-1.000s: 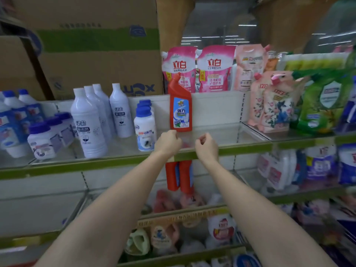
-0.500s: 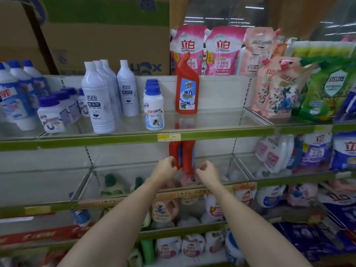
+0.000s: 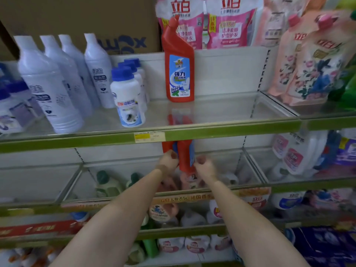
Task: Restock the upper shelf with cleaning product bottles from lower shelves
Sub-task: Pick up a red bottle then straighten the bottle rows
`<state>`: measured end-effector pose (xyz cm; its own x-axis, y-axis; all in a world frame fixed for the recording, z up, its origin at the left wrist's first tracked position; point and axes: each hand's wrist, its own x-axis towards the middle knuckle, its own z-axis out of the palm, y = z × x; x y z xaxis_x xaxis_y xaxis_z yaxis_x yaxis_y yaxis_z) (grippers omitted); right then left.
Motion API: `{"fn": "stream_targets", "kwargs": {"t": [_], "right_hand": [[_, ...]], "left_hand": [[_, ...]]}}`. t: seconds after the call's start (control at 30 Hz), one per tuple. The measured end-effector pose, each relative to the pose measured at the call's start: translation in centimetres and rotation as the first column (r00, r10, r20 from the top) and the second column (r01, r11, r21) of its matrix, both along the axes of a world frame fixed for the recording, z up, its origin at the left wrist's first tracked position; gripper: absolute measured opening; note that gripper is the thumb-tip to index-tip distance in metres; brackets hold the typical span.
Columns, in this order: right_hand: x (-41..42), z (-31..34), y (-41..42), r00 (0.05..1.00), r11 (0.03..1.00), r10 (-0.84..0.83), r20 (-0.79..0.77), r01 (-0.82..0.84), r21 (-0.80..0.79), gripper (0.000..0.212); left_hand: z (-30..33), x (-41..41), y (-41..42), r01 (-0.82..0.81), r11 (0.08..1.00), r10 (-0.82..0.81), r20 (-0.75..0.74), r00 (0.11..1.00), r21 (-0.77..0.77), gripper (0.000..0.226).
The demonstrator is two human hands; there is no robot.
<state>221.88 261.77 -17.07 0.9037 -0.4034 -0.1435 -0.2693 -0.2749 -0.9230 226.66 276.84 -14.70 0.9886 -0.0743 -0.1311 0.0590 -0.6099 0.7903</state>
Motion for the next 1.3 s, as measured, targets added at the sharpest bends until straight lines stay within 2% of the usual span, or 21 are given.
{"fn": "stream_targets", "kwargs": {"t": [0.07, 0.13, 0.23, 0.3, 0.37, 0.4, 0.5, 0.6, 0.73, 0.83, 0.9, 1.0, 1.07, 1.13, 1.2, 1.3], "right_hand": [[1.6, -1.1, -0.9, 1.0, 1.0, 0.017, 0.012, -0.017, 0.012, 0.019], [2.9, -1.7, -1.7, 0.999, 0.998, 0.034, 0.008, -0.034, 0.043, 0.023], [4.3, -2.8, -2.9, 0.999, 0.997, 0.044, -0.024, -0.042, 0.063, 0.01], [4.8, -3.3, -3.5, 0.999, 0.997, 0.042, -0.027, -0.041, 0.06, 0.01], [5.1, -3.7, -3.9, 0.999, 0.997, 0.042, -0.02, -0.041, 0.073, 0.012], [5.2, -3.8, -4.1, 0.999, 0.995, 0.04, -0.017, -0.038, 0.088, 0.013], [5.8, -4.2, -4.5, 0.999, 0.991, 0.044, -0.023, -0.041, 0.124, 0.016], [6.2, -4.4, -4.6, 0.998, 0.992, 0.049, -0.036, -0.045, 0.118, 0.018], [6.6, -4.6, -4.5, 0.99, 0.991, 0.126, -0.066, -0.122, 0.059, 0.017], [6.5, -4.6, -4.8, 0.945, 0.957, 0.287, -0.155, -0.291, -0.005, 0.02], [5.8, -4.0, -5.1, 0.892, 0.916, 0.39, -0.23, -0.4, 0.0, 0.039], [4.5, -3.1, -5.4, 0.745, 0.805, 0.535, -0.399, -0.592, -0.027, 0.079], [4.0, -3.0, -5.2, 0.694, 0.766, 0.557, -0.457, -0.641, -0.04, 0.091], [3.5, -2.9, -4.4, 0.746, 0.808, 0.542, -0.386, -0.589, -0.005, 0.102], [3.3, -3.2, -3.4, 0.833, 0.874, 0.474, -0.285, -0.486, 0.033, 0.119], [4.4, -5.3, -2.7, 0.909, 0.93, 0.366, -0.2, -0.367, 0.037, 0.119]], "left_hand": [[-0.7, 1.2, -1.2, -0.025, 0.999, 0.024, -0.016, 1.0, -0.039, 0.007], [-1.3, 2.4, -2.4, -0.039, 0.991, 0.032, -0.056, 0.998, -0.125, 0.016], [-3.4, 5.0, -3.6, -0.079, 0.963, 0.037, -0.166, 0.985, -0.257, 0.049], [-5.8, 6.9, -4.0, -0.134, 0.931, 0.057, -0.227, 0.972, -0.34, 0.081], [-7.7, 8.0, -4.4, -0.183, 0.928, 0.118, -0.209, 0.971, -0.326, 0.112], [-7.5, 7.8, -4.6, -0.199, 0.939, 0.155, -0.173, 0.973, -0.279, 0.113], [-6.2, 6.5, -5.2, -0.255, 0.955, 0.245, -0.082, 0.966, -0.152, 0.084], [-6.0, 5.6, -5.3, -0.265, 0.958, 0.263, -0.03, 0.964, -0.111, 0.068], [-4.8, 3.0, -5.4, -0.23, 0.971, 0.233, 0.03, 0.972, -0.072, 0.067], [-4.1, 1.5, -4.6, -0.15, 0.989, 0.15, 0.01, 0.989, 0.0, 0.068], [-3.7, 0.9, -3.4, -0.08, 0.995, 0.076, -0.066, 0.995, -0.056, 0.068], [-3.7, 0.0, -2.0, 0.103, 0.99, -0.122, -0.224, 0.967, -0.094, 0.051], [-4.2, -0.2, -1.7, 0.086, 0.99, -0.113, -0.25, 0.962, -0.115, 0.043], [-4.9, 0.2, -1.7, -0.026, 0.988, -0.009, -0.225, 0.974, -0.15, 0.034], [-5.4, 0.7, -1.9, -0.153, 0.983, 0.133, -0.177, 0.975, -0.104, 0.02], [-5.0, 1.2, -1.6, -0.217, 0.974, 0.21, -0.118, 0.971, -0.057, 0.012]]}}
